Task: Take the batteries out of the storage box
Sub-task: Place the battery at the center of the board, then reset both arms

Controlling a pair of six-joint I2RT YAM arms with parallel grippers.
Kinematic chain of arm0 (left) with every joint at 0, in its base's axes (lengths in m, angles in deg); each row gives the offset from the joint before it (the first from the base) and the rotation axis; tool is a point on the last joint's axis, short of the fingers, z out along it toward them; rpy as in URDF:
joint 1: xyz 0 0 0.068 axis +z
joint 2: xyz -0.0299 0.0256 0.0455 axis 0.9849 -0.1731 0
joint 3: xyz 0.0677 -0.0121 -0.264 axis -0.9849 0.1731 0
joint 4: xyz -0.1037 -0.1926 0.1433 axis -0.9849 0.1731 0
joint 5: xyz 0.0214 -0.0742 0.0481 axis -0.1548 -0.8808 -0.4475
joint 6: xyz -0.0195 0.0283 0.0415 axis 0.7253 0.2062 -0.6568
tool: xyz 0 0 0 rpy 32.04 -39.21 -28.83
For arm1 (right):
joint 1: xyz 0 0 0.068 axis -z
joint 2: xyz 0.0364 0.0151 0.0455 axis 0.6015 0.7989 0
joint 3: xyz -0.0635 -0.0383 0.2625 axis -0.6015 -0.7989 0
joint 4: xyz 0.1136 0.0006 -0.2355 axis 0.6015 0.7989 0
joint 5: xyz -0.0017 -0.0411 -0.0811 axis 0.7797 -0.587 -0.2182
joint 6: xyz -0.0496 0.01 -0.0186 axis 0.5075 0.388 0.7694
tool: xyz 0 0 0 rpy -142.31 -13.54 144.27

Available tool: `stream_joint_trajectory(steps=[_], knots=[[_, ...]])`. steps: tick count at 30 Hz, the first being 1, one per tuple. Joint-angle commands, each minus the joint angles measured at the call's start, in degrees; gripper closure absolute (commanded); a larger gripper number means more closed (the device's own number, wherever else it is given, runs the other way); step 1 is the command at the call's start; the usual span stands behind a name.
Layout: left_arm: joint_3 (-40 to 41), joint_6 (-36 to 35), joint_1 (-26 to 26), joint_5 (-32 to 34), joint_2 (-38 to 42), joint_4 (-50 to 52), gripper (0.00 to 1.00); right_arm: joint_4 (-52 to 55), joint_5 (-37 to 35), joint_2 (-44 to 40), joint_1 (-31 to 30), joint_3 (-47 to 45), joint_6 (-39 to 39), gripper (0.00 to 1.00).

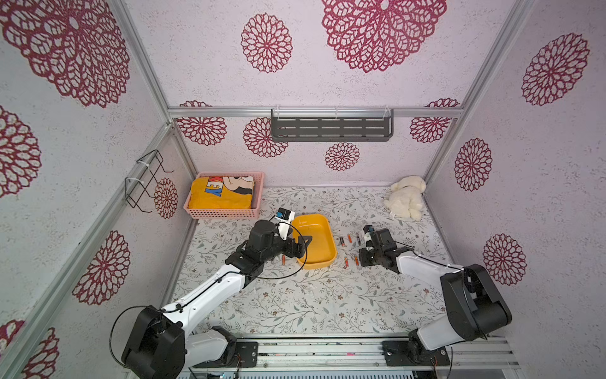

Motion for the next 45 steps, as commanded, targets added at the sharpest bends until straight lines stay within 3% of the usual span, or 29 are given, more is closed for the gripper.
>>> stream_joint_trajectory(steps=[1, 7, 11, 15, 19, 24, 26, 29, 32, 34, 36, 38, 43, 45], knots=[[1.8, -0.7, 0.0, 4.9, 1.7, -3.4, 0.06, -3.7, -2.3, 0.9, 1.0, -0.3, -1.3, 1.0], [8.5, -1.4, 1.7, 19.8, 10.6, -6.5, 0.01, -2.9, -0.6, 3.5, 1.9, 0.2, -1.6, 1.0], [13.2, 0.2, 5.3, 34.9, 17.6, -5.7, 0.03, -2.7, -0.4, 4.2, 2.3, 0.1, -2.1, 0.98], [15.9, 5.5, 11.8, 51.1, 21.3, -0.1, 0.02, -2.6, 0.0, 3.9, 2.4, 0.0, -2.5, 0.66], [16.2, 7.5, 16.5, 59.8, 21.0, 5.4, 0.03, -1.8, -0.1, 1.8, 2.5, 0.9, -2.5, 0.51], [20.9, 0.6, 17.6, 69.0, 16.5, -5.0, 0.03, 1.7, -0.7, -5.4, 3.1, 5.1, -1.7, 0.37], [24.9, -4.8, 18.8, 68.0, 14.2, -15.6, 0.03, -0.8, -3.3, -9.3, 3.3, 4.8, -0.1, 0.29], [30.8, -7.5, 22.0, 63.4, 10.3, -30.0, 0.03, -13.1, -14.5, -15.5, 3.6, -2.6, 4.0, 0.2], [31.4, -8.3, 26.9, 51.2, 7.7, -34.1, 0.03, -32.8, -25.7, -20.5, 5.4, -15.2, 8.4, 0.18], [32.1, -8.2, 31.1, 39.9, 4.9, -40.3, 0.03, -47.7, -29.4, -21.9, 7.4, -23.8, 11.3, 0.17], [30.6, -6.9, 34.7, 33.5, 0.6, -43.7, 0.03, -60.2, -29.7, -19.6, 10.6, -30.2, 11.8, 0.16], [29.5, -7.2, 36.3, 29.5, -3.0, -46.9, 0.03, -62.0, -27.8, -15.6, 13.5, -30.7, 10.2, 0.15], [29.8, -8.6, 37.6, 26.5, -19.2, -65.7, 0.03, -66.5, -21.2, -8.8, 15.4, -28.2, 10.8, 0.15], [30.2, -8.2, 37.7, 25.6, -17.5, -63.7, 0.03, -71.3, -17.7, -6.6, 16.7, -28.5, 9.1, 0.14]])
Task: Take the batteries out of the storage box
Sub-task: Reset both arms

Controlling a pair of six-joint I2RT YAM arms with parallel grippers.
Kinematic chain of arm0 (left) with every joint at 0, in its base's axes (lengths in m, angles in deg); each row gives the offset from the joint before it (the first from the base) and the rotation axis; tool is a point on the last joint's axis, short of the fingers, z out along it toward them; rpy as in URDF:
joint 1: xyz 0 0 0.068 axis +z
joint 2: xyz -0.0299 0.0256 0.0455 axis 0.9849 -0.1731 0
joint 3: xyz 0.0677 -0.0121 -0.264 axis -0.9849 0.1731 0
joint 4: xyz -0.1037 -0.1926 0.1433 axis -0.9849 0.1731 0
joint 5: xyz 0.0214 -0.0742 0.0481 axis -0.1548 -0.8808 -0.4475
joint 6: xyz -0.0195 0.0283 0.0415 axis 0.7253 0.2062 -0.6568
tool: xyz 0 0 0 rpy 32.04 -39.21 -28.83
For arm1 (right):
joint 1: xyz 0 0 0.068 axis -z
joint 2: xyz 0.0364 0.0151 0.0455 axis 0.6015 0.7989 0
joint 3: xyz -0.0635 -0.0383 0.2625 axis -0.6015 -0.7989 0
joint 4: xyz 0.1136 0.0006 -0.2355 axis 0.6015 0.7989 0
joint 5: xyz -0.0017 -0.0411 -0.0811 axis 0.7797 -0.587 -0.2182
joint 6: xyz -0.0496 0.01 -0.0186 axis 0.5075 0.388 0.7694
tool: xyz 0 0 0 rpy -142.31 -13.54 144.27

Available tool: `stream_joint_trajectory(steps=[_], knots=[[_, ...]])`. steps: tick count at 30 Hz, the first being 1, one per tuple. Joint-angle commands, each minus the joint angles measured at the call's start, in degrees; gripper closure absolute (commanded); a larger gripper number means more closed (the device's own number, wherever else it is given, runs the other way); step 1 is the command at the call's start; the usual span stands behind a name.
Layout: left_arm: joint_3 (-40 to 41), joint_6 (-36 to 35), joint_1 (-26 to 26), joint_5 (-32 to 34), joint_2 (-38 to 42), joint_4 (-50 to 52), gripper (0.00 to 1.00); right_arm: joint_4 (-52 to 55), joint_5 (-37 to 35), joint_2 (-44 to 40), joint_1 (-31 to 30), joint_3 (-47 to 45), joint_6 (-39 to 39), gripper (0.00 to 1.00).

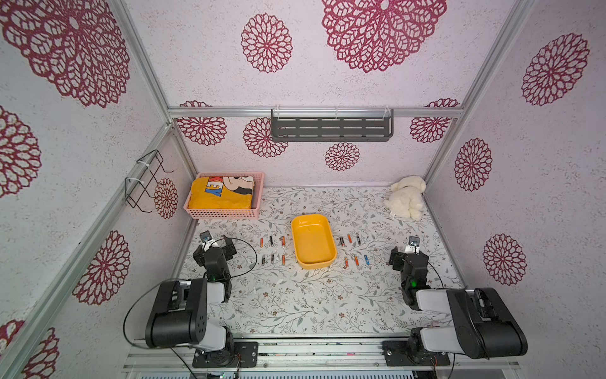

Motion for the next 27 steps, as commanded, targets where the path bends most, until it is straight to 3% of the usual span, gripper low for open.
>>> stream_joint_trajectory(steps=[1, 4, 7, 9, 10, 11, 18, 27], knots=[[-0.2, -0.3, 0.7, -5.3, 1.5, -5.4, 0.03, -17.4, 7.3, 3.1, 1.7, 0.0, -0.1, 0.14], [-3.9, -2.7, 1.0, -10.7, 0.1, -1.1, 0.03, -34.2, 11.8, 10.1, 1.6, -5.1, 2.1, 0.14], [-9.4, -2.3, 0.9, -10.2, 0.5, 10.7, 0.03, -36.1, 12.9, 9.4, 1.9, -6.9, 2.0, 0.12], [-8.5, -1.7, 1.0, -9.2, 0.4, 8.7, 0.03, -28.6, 13.4, 8.4, 2.0, -4.1, 2.0, 0.11], [-8.7, -1.9, 0.8, -8.4, 0.0, 8.6, 0.03, -26.0, 12.3, 9.2, 2.0, -2.0, 1.9, 0.01], [-8.1, -2.2, 0.5, -8.1, 0.0, 7.3, 0.03, -21.7, 11.3, 8.6, 1.8, -0.1, 1.7, 0.01], [-8.5, -2.3, 0.4, -8.2, 0.0, 8.1, 0.03, -24.0, 9.9, 8.8, 1.3, -1.1, 1.9, 0.01], [-8.6, -2.2, 0.5, -8.3, 0.1, 8.4, 0.03, -23.4, 13.5, 8.8, 1.0, -0.7, 3.5, 0.01]])
